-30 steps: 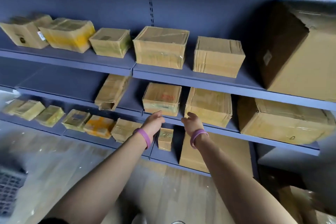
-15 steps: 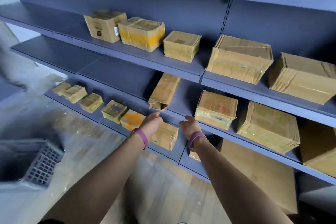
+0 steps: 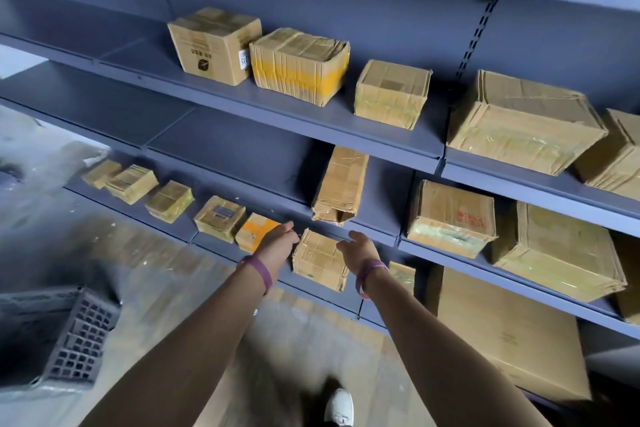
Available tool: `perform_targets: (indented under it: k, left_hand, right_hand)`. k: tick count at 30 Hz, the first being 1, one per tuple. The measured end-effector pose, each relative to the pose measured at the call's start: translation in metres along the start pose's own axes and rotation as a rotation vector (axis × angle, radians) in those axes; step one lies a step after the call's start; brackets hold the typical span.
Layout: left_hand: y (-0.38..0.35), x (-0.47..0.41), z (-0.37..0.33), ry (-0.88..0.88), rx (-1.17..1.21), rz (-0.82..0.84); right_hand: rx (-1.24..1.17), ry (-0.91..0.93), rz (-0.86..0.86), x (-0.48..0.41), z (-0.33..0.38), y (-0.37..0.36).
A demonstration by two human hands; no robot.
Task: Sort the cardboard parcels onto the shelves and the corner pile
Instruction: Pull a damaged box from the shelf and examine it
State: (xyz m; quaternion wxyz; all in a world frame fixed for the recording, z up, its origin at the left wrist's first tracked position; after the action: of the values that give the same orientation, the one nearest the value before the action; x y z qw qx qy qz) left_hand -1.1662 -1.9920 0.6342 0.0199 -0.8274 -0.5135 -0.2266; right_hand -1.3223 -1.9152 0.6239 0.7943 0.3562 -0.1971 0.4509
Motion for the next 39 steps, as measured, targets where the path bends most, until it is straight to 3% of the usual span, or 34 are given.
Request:
perform_targets:
  k: [13,22,33,39]
  left_hand:
    - [-0.031,-0.124,-0.005,0.107,0.063,0.025]
    - [-0.049,-0.183,-0.008,0.163,0.012,0.027]
    - [-0.043,-0.187,-0.001,0.181,0.046,0.097]
    - [-0.003,-0.167,-0.006,0.092,0.065,0.181]
  right_hand:
    - [-0.102,-0.144,-0.050,-0.138,0.016,0.015]
    - [-0.146,-0.256,-0.030,-0.187,0.016,0.012]
    - [-0.245,-0.189,-0.148,-0.188,0.025,-0.004]
    - [-0.364,-0.182,-0.185,-0.146,0.033,-0.022]
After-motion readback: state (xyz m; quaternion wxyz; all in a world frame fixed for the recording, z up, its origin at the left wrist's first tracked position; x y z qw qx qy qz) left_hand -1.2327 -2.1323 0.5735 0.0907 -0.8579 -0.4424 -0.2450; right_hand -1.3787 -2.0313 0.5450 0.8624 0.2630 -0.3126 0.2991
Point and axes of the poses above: each hand's wrist, its own x-axis away from the middle knuckle, its own y-axis out of the back of the hand, z = x × y, the point moved 5 cm from there along -x, towards the middle knuckle, and after that the axes turned 9 degrees about -y, right-handed, at the moved point
